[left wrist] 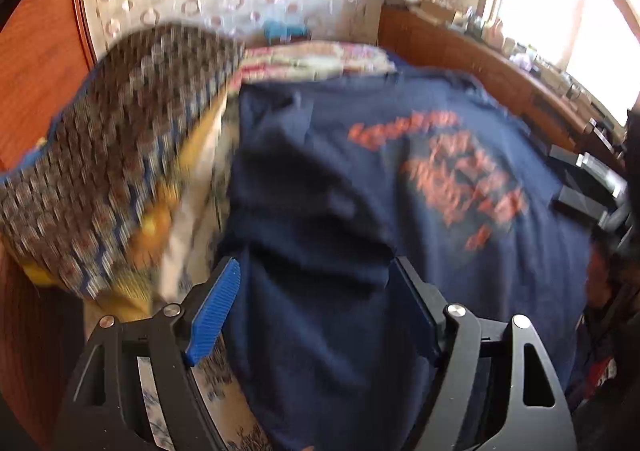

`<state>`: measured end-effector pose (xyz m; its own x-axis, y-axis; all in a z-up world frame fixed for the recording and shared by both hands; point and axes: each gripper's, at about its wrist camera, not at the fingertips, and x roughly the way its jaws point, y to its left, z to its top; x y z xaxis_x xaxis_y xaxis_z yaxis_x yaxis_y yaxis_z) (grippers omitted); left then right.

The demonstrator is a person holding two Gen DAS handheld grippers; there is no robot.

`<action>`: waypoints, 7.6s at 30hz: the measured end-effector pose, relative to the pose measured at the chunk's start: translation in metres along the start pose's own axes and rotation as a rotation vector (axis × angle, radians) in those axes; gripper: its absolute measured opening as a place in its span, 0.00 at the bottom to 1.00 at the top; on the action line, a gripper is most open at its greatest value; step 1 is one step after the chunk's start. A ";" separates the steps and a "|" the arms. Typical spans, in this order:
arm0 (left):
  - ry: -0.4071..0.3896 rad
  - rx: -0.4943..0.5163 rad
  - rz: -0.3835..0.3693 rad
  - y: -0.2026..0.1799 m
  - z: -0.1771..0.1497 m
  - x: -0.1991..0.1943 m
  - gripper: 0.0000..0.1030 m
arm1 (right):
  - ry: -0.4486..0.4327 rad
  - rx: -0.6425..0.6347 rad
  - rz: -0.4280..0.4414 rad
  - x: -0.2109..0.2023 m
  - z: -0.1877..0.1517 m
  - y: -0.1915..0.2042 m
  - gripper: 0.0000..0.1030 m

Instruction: Fold small clothes

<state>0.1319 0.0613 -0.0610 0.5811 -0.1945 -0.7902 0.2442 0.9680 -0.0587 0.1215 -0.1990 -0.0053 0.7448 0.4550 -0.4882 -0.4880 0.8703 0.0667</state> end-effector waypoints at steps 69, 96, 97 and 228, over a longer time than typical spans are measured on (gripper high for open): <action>-0.054 -0.099 0.138 0.014 -0.064 0.002 0.77 | 0.236 -0.103 0.124 0.184 0.079 0.059 0.53; -0.213 -0.057 0.112 -0.022 -0.030 -0.023 0.77 | 0.208 -0.023 -0.072 0.095 0.032 -0.033 0.41; -0.218 -0.049 0.111 -0.025 -0.027 -0.023 0.77 | 0.194 -0.009 -0.062 0.088 0.031 -0.038 0.42; -0.174 0.085 -0.029 -0.128 0.010 0.016 0.77 | 0.025 0.056 -0.083 -0.033 0.059 -0.132 0.04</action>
<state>0.1183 -0.0672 -0.0601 0.6965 -0.2539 -0.6712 0.3234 0.9460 -0.0223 0.1882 -0.3179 0.0528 0.7698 0.3765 -0.5153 -0.3984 0.9143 0.0729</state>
